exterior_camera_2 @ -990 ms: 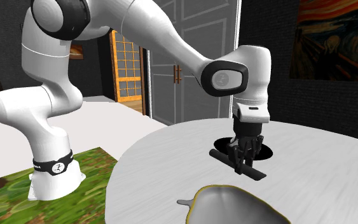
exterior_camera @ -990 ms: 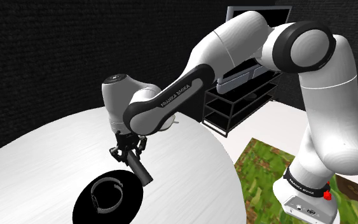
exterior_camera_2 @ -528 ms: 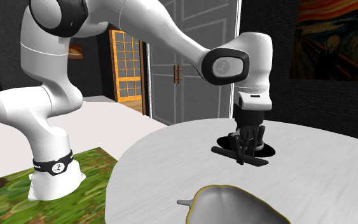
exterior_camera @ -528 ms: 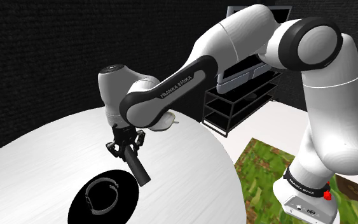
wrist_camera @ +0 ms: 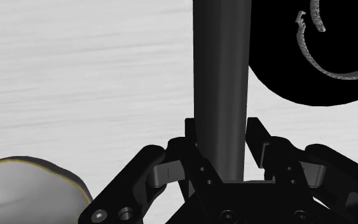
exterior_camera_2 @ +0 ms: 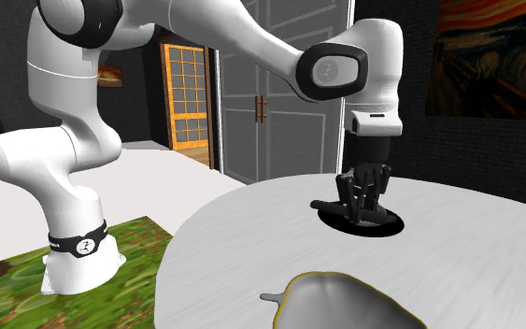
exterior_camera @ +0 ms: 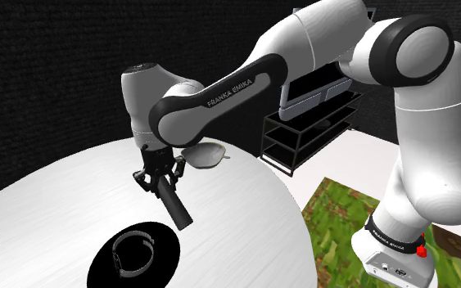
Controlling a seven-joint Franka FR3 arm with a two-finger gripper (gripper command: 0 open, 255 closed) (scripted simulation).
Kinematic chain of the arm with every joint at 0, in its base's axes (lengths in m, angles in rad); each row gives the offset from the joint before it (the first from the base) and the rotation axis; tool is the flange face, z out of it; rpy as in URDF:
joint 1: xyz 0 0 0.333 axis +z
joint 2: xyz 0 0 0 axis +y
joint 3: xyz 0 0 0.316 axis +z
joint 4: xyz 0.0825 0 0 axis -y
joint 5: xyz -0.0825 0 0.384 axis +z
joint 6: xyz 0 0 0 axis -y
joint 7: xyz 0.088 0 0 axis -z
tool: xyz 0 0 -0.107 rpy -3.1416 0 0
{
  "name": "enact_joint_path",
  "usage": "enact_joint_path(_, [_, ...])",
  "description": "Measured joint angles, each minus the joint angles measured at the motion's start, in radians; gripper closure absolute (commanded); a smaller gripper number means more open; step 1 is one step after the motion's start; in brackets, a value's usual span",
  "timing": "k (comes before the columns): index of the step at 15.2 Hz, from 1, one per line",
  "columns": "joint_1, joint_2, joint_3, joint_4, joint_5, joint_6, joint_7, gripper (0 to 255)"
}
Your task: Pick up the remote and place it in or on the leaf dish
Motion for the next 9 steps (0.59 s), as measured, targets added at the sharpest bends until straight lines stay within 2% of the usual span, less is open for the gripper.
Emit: enact_joint_path(9, [-0.001,-0.033,0.009,0.073,0.018,-0.103,-0.01,255])
